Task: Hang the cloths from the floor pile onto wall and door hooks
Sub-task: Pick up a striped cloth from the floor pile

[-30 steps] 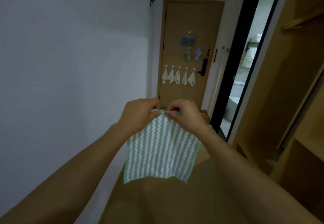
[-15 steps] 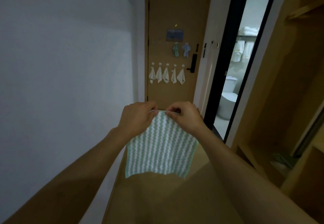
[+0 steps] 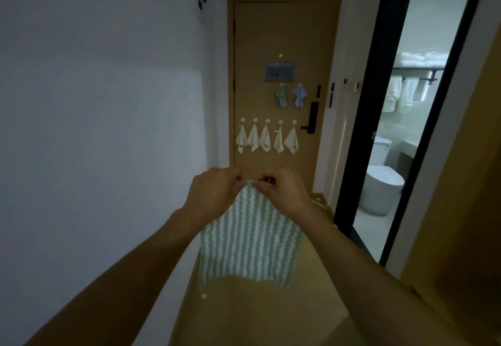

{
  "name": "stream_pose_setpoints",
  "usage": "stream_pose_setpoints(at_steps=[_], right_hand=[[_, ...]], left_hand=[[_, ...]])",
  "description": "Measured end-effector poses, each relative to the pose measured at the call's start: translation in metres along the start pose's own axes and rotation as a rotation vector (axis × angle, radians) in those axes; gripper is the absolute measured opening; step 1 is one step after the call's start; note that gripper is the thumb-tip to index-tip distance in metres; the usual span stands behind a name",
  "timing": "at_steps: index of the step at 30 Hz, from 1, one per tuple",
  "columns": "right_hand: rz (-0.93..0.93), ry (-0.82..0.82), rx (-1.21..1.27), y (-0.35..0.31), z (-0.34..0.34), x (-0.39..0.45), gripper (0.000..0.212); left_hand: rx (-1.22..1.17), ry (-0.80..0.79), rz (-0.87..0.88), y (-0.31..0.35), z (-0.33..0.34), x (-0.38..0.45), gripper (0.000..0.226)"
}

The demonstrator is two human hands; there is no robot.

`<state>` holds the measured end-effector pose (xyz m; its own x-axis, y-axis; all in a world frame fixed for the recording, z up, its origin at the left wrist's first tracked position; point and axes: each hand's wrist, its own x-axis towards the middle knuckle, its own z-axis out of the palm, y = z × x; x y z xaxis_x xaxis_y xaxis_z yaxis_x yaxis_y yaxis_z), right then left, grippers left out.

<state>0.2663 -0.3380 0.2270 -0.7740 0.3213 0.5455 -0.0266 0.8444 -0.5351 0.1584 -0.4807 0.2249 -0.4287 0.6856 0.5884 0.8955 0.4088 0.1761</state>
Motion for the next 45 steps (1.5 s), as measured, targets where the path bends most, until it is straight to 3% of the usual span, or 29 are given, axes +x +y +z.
stream_pose_setpoints(at_steps=[6, 17, 26, 36, 45], right_hand=[[0.062, -0.035, -0.037, 0.072, 0.016, 0.079, 0.014], [0.172, 0.095, -0.195, 0.204, 0.064, 0.235, 0.028], [0.241, 0.211, -0.263, 0.279, 0.095, 0.363, 0.018], [0.246, 0.191, -0.208, 0.38, 0.143, 0.491, 0.016], [0.173, 0.185, -0.09, 0.479, 0.161, 0.673, 0.012]], left_hand=[[-0.002, -0.01, -0.002, -0.038, 0.06, 0.084, 0.016], [-0.237, -0.069, 0.088, -0.124, 0.184, 0.254, 0.017], [-0.286, -0.061, 0.207, -0.197, 0.256, 0.395, 0.014], [-0.224, -0.061, 0.174, -0.275, 0.347, 0.512, 0.013], [-0.145, -0.024, 0.09, -0.341, 0.409, 0.679, 0.016]])
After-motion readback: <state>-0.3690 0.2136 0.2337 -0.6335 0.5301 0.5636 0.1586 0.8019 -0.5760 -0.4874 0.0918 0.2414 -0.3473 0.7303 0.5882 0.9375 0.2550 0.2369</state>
